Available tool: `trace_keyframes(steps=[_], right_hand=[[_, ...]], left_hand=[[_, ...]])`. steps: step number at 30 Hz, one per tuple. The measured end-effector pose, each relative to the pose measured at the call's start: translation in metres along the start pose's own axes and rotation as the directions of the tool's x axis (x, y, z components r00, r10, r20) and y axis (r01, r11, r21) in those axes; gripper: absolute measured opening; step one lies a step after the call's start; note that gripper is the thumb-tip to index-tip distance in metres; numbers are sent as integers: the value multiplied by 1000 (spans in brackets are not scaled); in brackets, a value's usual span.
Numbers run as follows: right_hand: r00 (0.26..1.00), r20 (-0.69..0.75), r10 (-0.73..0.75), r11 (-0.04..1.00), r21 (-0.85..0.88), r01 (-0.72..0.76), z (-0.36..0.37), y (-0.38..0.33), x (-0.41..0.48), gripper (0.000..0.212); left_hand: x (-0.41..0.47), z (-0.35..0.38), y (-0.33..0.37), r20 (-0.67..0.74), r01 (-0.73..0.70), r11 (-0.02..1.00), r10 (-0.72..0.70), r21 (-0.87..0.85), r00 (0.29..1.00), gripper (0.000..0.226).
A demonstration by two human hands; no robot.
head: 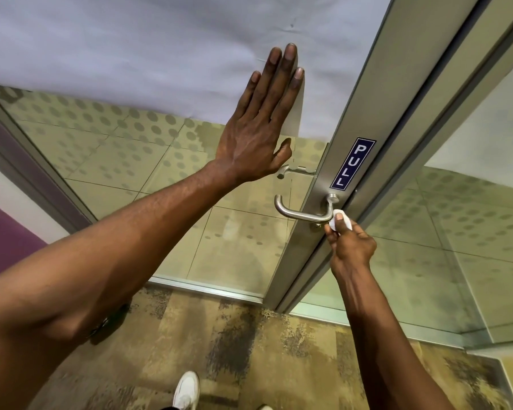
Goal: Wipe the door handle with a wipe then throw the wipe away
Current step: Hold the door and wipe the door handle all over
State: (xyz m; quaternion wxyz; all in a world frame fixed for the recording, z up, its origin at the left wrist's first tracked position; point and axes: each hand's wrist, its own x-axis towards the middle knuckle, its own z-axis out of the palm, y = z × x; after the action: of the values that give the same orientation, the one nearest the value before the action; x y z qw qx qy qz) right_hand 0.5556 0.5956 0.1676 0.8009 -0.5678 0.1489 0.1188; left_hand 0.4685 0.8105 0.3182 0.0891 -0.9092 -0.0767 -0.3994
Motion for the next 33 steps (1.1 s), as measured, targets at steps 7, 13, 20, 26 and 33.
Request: trace_keyframes(steps=[7, 13, 20, 26, 33], right_hand=[[977, 7, 214, 968, 129, -213, 13, -14, -4, 8], [945, 99, 311, 933, 156, -324, 6, 0, -12, 30], [916, 141, 375, 880, 258, -400, 9, 14, -37, 26], [952, 89, 292, 935, 184, -304, 12, -4, -18, 33], [982, -133, 132, 987, 104, -119, 10, -3, -15, 22]], left_hand=[[0, 3, -1, -5, 2, 1000, -2, 6, 1000, 106], [-1, 6, 1, -12, 15, 1000, -15, -6, 1000, 104], [0, 8, 1, -13, 20, 1000, -20, -11, 1000, 103], [-2, 5, -1, -5, 4, 1000, -4, -6, 1000, 104], [-3, 2, -1, 10, 2, 1000, -2, -2, 1000, 104]])
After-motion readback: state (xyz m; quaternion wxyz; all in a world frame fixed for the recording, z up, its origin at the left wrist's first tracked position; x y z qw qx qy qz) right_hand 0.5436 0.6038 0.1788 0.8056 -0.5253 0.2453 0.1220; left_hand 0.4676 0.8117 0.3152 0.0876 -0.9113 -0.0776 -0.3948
